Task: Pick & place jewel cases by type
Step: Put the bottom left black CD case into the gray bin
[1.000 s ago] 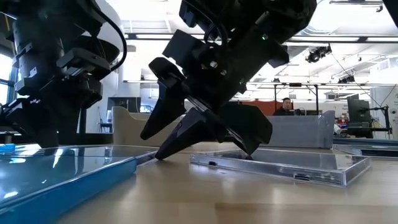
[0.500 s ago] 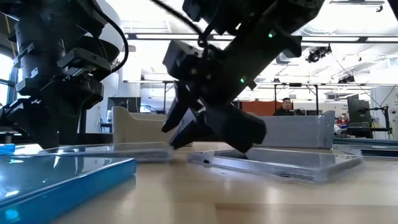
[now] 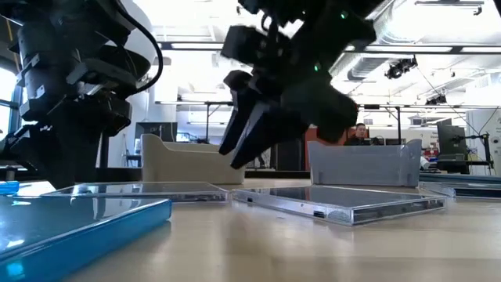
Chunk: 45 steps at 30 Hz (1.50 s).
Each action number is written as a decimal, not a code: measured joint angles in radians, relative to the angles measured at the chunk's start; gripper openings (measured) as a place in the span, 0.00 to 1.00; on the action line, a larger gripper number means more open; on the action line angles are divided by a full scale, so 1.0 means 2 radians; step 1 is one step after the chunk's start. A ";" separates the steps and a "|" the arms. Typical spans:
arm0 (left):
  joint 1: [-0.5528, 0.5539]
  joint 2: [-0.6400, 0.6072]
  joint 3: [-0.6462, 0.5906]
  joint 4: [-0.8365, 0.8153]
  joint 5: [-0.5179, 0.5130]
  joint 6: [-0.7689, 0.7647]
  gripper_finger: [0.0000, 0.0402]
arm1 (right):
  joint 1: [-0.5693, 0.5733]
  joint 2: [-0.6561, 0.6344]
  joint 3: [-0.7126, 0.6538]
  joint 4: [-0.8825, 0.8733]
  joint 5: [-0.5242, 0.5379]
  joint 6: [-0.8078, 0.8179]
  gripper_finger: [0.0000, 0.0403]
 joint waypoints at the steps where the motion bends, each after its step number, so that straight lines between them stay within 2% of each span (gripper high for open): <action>1: 0.000 -0.001 -0.001 0.000 0.002 0.024 0.39 | -0.007 -0.002 0.000 -0.001 -0.016 0.003 0.47; 6: 0.000 -0.007 -0.001 -0.003 0.012 0.167 0.39 | -0.051 -0.003 0.000 -0.026 -0.079 0.104 0.47; 8: 0.000 -0.008 -0.001 -0.003 0.012 0.210 0.39 | -0.063 -0.003 -0.001 -0.025 -0.088 0.143 0.47; 12: 0.000 -0.008 -0.001 -0.003 0.013 0.266 0.39 | -0.075 -0.003 -0.001 -0.022 -0.088 0.131 0.47; 14: 0.000 -0.008 -0.001 -0.001 0.012 0.234 0.39 | -0.077 0.000 -0.001 -0.019 -0.086 0.127 0.47; 19: 0.001 -0.008 -0.001 0.010 0.012 0.046 0.39 | -0.073 0.016 -0.001 -0.027 -0.106 0.094 0.47; 24: 0.001 -0.006 -0.002 0.047 0.020 -0.054 0.39 | -0.067 0.030 0.000 -0.010 -0.117 0.078 0.47; 30: 0.000 -0.004 -0.001 0.070 0.025 -0.117 0.39 | -0.074 0.041 0.001 -0.009 -0.136 0.091 0.47; 34: 0.000 0.005 -0.001 0.066 0.012 -0.132 0.39 | -0.078 0.046 0.002 -0.010 -0.174 0.091 0.47; 45: 0.001 0.022 0.000 0.070 0.034 -0.190 0.39 | -0.048 0.048 0.001 0.011 -0.181 0.090 0.47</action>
